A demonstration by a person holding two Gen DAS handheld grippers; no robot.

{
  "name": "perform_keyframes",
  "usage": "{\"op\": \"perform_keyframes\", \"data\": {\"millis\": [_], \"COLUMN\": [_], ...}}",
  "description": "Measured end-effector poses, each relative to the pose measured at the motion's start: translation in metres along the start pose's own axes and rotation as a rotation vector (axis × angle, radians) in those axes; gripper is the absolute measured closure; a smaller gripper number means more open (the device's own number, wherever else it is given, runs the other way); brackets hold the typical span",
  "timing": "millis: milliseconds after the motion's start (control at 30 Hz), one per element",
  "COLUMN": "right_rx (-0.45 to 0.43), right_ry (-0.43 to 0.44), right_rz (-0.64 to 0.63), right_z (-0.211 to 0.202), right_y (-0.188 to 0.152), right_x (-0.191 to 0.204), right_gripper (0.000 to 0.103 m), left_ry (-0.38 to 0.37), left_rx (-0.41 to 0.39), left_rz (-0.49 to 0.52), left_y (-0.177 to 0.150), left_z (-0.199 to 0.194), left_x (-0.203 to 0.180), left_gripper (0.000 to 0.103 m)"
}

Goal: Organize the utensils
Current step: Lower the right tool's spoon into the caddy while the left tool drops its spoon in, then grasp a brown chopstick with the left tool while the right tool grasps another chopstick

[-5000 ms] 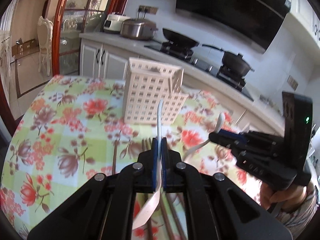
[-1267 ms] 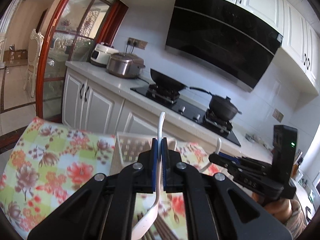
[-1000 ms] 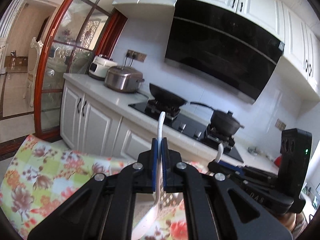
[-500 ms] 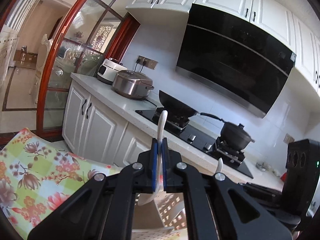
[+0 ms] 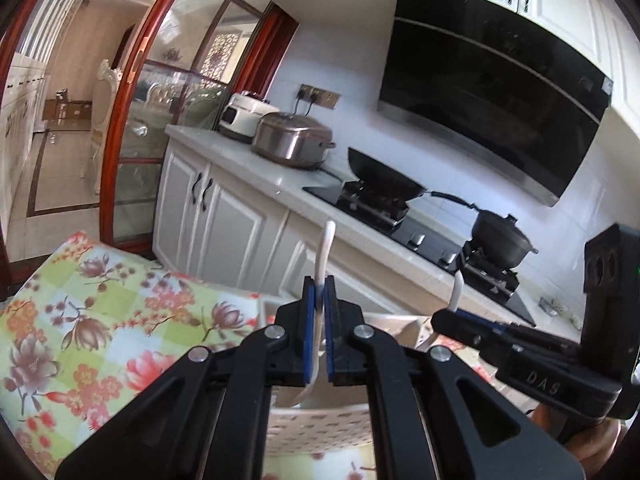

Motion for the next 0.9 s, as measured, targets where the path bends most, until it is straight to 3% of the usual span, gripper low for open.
{"op": "perform_keyframes", "data": {"millis": [67, 100, 233, 433, 567, 600, 667, 700, 900], "right_rx": [0.003, 0.004, -0.003, -0.014, -0.022, -0.031, -0.056, -0.074, -0.071], "right_ry": [-0.014, -0.017, -0.024, -0.045, -0.059, -0.062, -0.068, -0.07, -0.087], "right_rz": [0.005, 0.008, 0.016, 0.033, 0.041, 0.041, 0.04, 0.037, 0.023], "right_z": [0.004, 0.006, 0.001, -0.018, -0.037, -0.043, -0.057, -0.064, -0.087], "right_y": [0.002, 0.002, 0.0, -0.015, -0.032, -0.038, -0.05, -0.057, -0.104], "right_x": [0.001, 0.0, 0.0, -0.002, 0.001, 0.003, 0.006, 0.009, 0.018], "right_gripper": [0.078, 0.078, 0.078, 0.078, 0.077, 0.074, 0.049, 0.045, 0.043], "left_ry": [0.014, 0.018, 0.042, 0.117, 0.166, 0.186, 0.212, 0.227, 0.243], "left_rx": [-0.001, -0.004, 0.003, 0.051, 0.042, 0.032, 0.017, 0.016, 0.072], "left_rz": [-0.001, -0.003, 0.01, 0.098, 0.13, 0.142, 0.167, 0.183, 0.185], "left_y": [-0.002, -0.001, 0.0, -0.007, -0.019, -0.023, -0.03, -0.037, -0.072], "left_z": [-0.002, -0.003, -0.014, -0.037, -0.064, -0.074, -0.088, -0.098, -0.137], "left_x": [0.003, 0.004, 0.007, 0.001, -0.002, -0.002, -0.003, -0.004, 0.006], "left_gripper": [0.075, 0.073, 0.072, 0.059, 0.037, 0.029, 0.018, 0.013, 0.005]}}
Point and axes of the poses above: each gripper's, at about its wrist camera, not at the fingertips, and z roughly the way its jaws point, x to its left, y to its top, the point moved 2 cm from there along z, roughly the way its jaws point, and after that the axes turned 10 degrees about z, right-handed, at the moved point
